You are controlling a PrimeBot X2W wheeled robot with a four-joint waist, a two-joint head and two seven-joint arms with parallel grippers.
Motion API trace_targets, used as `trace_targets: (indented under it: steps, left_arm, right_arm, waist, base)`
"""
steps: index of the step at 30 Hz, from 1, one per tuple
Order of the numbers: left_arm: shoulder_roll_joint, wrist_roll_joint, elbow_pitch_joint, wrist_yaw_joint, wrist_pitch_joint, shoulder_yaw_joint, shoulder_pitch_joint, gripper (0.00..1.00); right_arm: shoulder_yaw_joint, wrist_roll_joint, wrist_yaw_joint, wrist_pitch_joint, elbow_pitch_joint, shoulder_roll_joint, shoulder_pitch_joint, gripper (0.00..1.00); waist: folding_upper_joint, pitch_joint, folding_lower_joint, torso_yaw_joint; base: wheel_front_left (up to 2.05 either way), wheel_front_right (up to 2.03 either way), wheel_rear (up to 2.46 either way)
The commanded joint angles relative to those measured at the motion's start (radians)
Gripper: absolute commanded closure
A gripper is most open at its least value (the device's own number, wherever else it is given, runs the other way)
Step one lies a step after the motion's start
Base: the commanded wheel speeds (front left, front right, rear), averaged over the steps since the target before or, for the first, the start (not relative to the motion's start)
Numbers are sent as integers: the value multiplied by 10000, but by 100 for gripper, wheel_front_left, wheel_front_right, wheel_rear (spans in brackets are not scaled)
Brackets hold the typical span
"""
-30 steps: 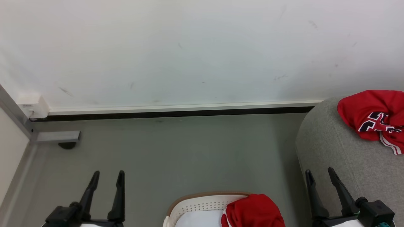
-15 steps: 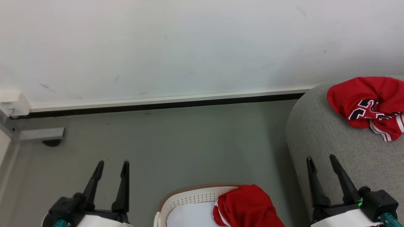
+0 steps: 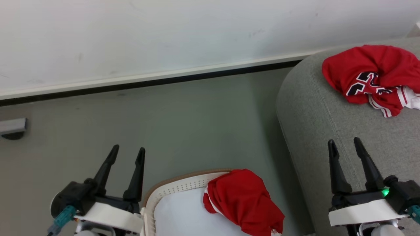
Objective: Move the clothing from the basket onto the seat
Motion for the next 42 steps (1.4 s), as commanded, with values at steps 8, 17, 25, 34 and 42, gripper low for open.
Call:
trace_targets:
  steps: [8,17,25,34,42]
  left_arm:
    - [681,-143,905,12,-6,-1277,-1129,0]
    - [1229,-581,2163,11,328,-3777,-2800,0]
    - [1444,-1285,3333,11,876,-5845,-4413,0]
    - [1602,-1881,4415,10,1198,-7278,-5799,0]
    - [1640,-2751,5353,10,1555,-8309,-6923,0]
  right_arm:
    - [-583,12,-22,-63,-589,50,-890,0]
    - [-909,323,-22,-65,-1286,48,-1872,0]
    - [-1195,645,-22,-60,-1954,51,-2642,0]
    - [-1569,363,-22,-60,-3038,45,-3060,0]
    - [-1635,520,-22,-61,-3677,49,-3258,0]
  waist:
    - [0,1428,-1,-709]
    - [0,2829,-1,-953]
    - [0,4139,-1,-1114]
    - [0,5248,-1,-1307]
    - [0,6034,-1,-1571]
  base:
    - [0,0,0]
    - [0,0,0]
    - [0,0,0]
    - [0,0,0]
    - [0,0,0]
